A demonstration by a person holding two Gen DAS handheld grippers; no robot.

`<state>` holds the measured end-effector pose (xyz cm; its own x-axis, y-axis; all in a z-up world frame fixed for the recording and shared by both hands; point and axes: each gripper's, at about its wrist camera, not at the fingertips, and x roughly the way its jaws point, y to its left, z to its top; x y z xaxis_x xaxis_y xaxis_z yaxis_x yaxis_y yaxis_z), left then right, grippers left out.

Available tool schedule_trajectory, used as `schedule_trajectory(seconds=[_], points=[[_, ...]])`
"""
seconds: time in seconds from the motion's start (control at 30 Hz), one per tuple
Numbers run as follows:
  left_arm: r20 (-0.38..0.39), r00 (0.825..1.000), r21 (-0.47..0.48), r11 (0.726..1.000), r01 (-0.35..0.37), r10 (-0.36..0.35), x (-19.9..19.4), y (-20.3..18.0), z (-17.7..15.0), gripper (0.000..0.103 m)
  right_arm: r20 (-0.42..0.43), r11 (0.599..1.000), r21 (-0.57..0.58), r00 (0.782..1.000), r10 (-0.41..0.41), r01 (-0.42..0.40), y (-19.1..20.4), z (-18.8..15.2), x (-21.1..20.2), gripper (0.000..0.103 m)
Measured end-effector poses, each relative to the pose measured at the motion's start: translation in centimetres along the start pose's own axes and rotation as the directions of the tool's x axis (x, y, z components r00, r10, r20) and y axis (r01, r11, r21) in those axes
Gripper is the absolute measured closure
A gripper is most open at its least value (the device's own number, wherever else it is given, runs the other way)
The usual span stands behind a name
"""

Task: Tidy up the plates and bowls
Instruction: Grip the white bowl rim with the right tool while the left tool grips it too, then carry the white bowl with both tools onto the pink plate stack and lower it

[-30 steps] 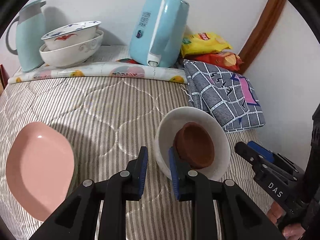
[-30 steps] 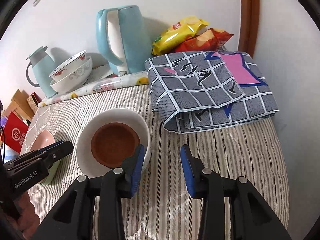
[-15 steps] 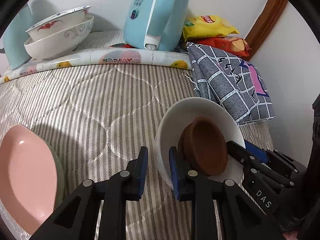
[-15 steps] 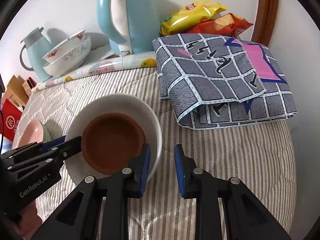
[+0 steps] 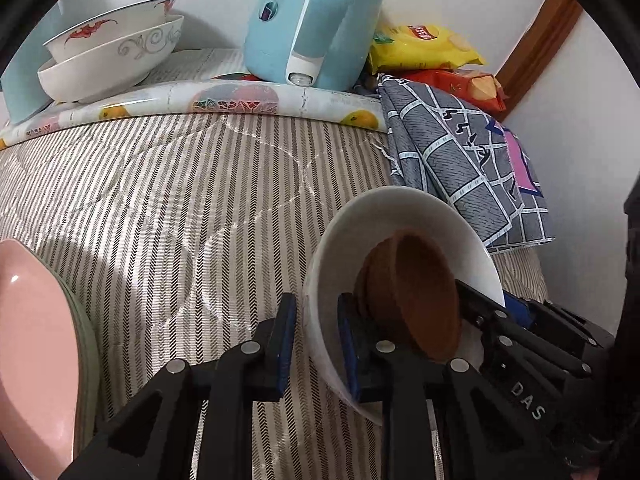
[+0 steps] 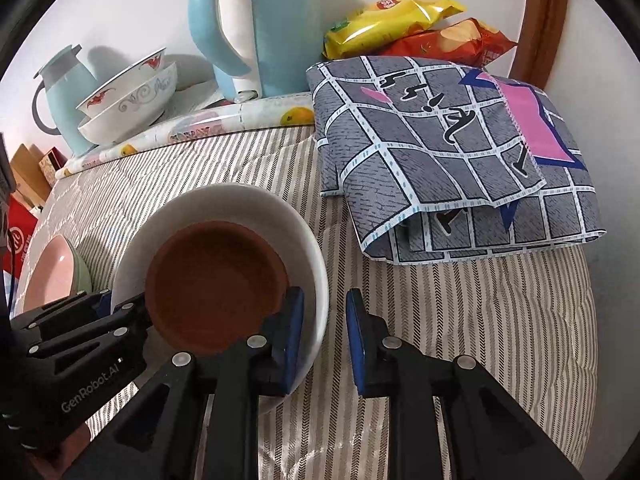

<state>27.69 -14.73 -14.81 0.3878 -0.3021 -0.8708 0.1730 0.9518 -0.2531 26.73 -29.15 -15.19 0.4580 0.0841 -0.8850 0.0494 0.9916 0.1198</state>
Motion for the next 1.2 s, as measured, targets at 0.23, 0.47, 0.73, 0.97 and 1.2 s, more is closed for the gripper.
schedule_trajectory(seconds=[0.23, 0.47, 0.73, 0.97, 1.2], points=[[0.012, 1.000, -0.001, 1.000, -0.007, 0.007, -0.2, -0.1, -0.1, 0.086, 0.013, 1.000, 0.006, 1.000, 0.020, -0.021, 0.4, -0.2, 0.3, 0.092], [0.003, 1.000, 0.016, 1.000, -0.016, 0.016, -0.6, -0.2, -0.5, 0.087, 0.015, 0.999, 0.036, 1.000, 0.018, -0.019, 0.6, -0.4, 0.0, 0.093], [0.001, 1.000, 0.004, 1.000, -0.024, 0.024, -1.4, 0.3, -1.5, 0.087, 0.012, 0.998, 0.053, 0.999, 0.031, -0.032, 0.9, -1.4, -0.7, 0.093], [0.005, 1.000, 0.008, 0.999, -0.031, 0.031, -2.4, 0.4, -2.3, 0.087, 0.021, 0.998, 0.051, 0.999, 0.034, -0.035, 1.5, -2.1, -1.6, 0.093], [0.033, 0.999, 0.016, 0.999, -0.036, 0.036, -4.0, 0.3, -2.6, 0.087, 0.038, 0.998, 0.059, 0.999, 0.036, -0.039, 1.8, -2.8, -2.8, 0.093]])
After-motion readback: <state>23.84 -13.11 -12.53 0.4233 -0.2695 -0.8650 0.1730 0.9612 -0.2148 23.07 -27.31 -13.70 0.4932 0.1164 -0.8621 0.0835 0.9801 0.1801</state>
